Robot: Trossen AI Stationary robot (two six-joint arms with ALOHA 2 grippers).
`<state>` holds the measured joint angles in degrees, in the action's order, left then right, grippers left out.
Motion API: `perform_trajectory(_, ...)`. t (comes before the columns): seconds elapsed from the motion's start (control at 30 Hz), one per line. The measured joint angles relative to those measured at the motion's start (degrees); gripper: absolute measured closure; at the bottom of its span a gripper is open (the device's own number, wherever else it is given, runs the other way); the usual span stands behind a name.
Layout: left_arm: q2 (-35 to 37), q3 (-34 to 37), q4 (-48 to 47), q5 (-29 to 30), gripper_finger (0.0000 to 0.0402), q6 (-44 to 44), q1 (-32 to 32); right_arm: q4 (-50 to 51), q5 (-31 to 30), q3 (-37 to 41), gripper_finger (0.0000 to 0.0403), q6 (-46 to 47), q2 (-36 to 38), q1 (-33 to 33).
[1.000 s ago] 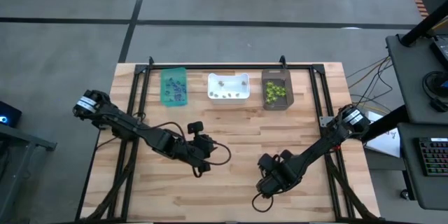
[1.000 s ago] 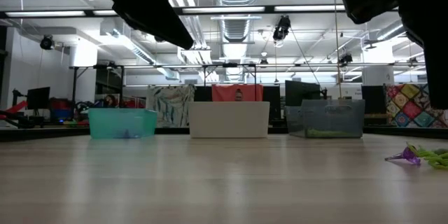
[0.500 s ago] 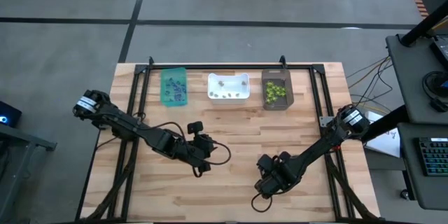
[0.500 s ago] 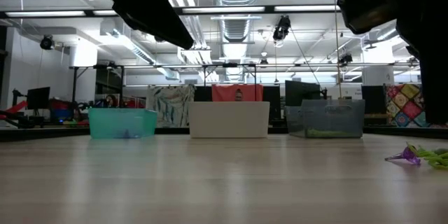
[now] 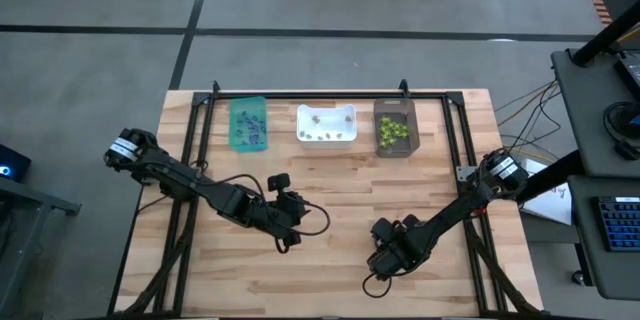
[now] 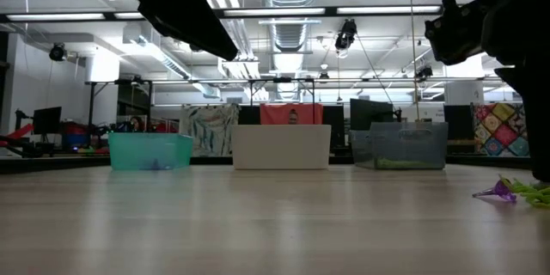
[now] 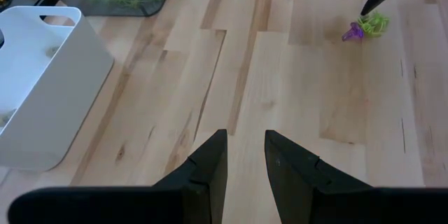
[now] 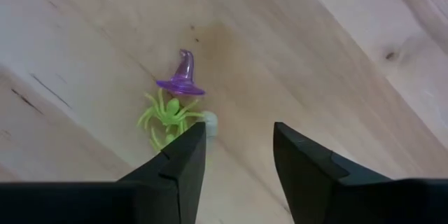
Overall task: Sort Halloween decoration
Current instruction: Put the white skull toy into the white bin
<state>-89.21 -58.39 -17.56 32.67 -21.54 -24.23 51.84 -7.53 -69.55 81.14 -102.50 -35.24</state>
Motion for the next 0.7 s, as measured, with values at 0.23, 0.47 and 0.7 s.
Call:
perform_trajectory(0.23,0.0,0.0,0.0,0.0,0.0322,0.0,0.0,-0.7,0.0,0.3,0.0247,0.0,0.0,0.0)
perform_trajectory(0.47,0.0,0.0,0.0,0.2,0.0322,0.0,0.0,1.4,-0.2,0.5,0.0248,-0.7,0.0,0.0)
perform_trajectory(0.7,0.0,0.0,0.0,1.3,0.0322,0.0,0.0,5.3,-0.1,0.6,0.0254,0.3,0.2,0.0)
